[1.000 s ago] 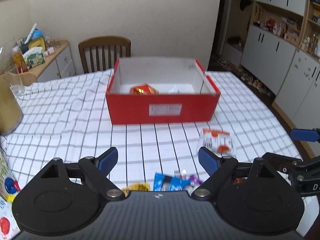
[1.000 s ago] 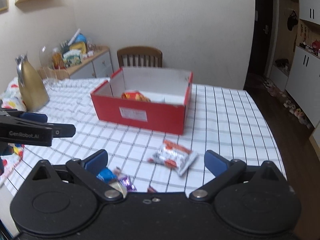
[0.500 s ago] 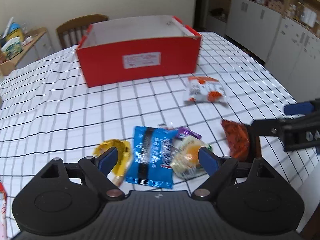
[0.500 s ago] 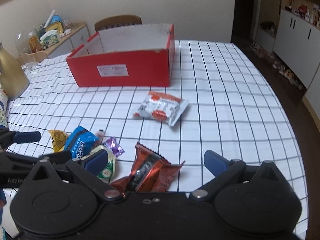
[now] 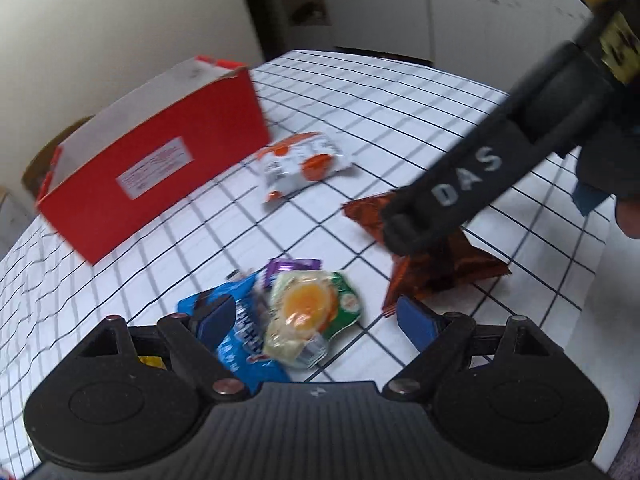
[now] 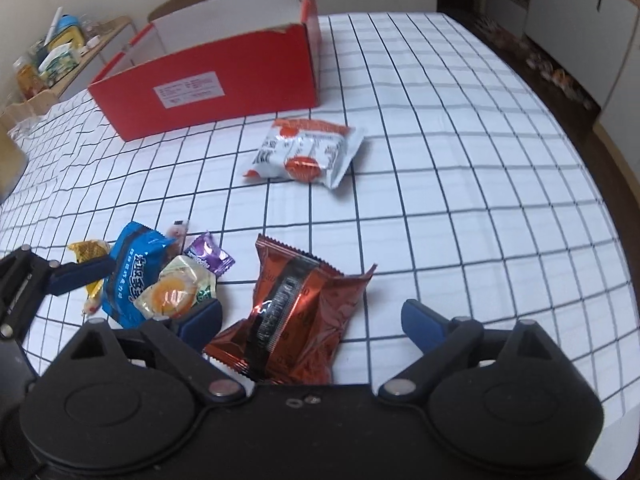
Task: Organize snacks
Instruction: 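Grasp the brown-orange wrapper with the right tool while the left tool grasps the clear candy packet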
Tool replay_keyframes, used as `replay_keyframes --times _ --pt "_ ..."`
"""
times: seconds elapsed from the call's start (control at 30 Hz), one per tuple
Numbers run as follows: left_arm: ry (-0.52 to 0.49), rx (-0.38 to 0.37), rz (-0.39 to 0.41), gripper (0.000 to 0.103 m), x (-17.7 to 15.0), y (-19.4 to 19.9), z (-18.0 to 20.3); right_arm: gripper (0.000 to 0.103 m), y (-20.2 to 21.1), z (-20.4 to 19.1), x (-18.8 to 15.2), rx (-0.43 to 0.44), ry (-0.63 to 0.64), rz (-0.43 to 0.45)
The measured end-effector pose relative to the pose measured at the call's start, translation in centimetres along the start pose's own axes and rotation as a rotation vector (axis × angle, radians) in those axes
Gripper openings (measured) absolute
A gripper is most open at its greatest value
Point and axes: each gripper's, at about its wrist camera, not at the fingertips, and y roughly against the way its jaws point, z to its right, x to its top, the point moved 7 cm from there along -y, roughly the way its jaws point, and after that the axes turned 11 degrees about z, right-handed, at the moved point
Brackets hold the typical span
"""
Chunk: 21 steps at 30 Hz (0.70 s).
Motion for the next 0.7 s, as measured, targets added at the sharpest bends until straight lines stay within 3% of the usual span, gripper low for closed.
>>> replay_keyframes --times 0.33,0.63,0.7 --pt "0.019 -0.064 -0.032 0.088 -0.3 -1.3 -1.2 0.086 -1.5 -0.4 -0.3 -0.007 -0.043 -0.062" --pt "0.044 -0.099 -0.029 0.087 -0.3 -1.4 -1.8 0.062 -2.4 -0.3 -0.6 0.005 -0.102 -0.106" --pt "0.033 -0.099 -0.025 0.082 -0.2 -1.3 -1.7 0.059 -2.3 -0.1 -0.6 0.003 -0.1 -0.099"
